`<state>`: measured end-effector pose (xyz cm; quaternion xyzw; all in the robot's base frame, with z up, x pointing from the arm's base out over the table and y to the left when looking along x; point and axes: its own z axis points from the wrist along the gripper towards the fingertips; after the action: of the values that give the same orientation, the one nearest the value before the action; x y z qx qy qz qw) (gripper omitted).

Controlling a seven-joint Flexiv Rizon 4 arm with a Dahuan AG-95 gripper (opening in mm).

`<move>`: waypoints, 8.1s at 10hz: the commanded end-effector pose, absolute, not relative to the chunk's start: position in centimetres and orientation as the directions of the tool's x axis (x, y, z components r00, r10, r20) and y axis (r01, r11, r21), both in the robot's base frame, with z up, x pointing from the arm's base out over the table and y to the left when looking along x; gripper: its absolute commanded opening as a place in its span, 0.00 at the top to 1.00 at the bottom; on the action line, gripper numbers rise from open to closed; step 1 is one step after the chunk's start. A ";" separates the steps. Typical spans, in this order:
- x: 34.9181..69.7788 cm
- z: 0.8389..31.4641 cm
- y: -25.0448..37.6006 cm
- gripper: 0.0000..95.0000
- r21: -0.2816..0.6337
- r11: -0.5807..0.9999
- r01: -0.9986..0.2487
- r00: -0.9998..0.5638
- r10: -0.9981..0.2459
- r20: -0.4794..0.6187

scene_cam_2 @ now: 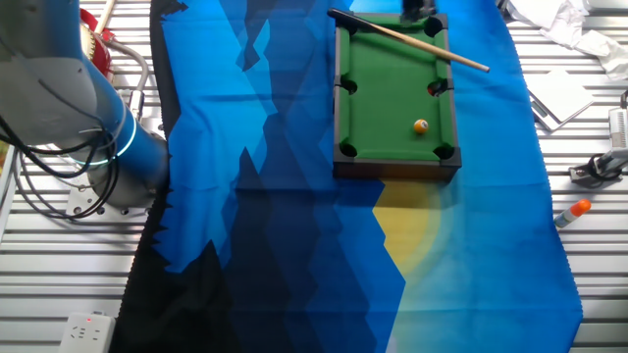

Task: Hit the pool ball

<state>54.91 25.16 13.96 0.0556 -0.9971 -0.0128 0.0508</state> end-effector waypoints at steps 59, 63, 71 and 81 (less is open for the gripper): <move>41.0 11.6 19.2 1.00 -0.071 0.967 0.245 -0.942 0.255 0.219; 43.7 10.6 18.6 1.00 -0.075 0.972 0.222 -0.953 0.233 0.192; 45.1 9.9 17.6 0.20 -0.049 0.996 0.080 -0.984 0.087 0.157; 46.1 9.7 15.8 1.00 -0.086 0.991 0.100 -0.984 0.112 0.139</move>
<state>45.69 15.56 10.01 -0.0562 -0.9951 0.0380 0.0716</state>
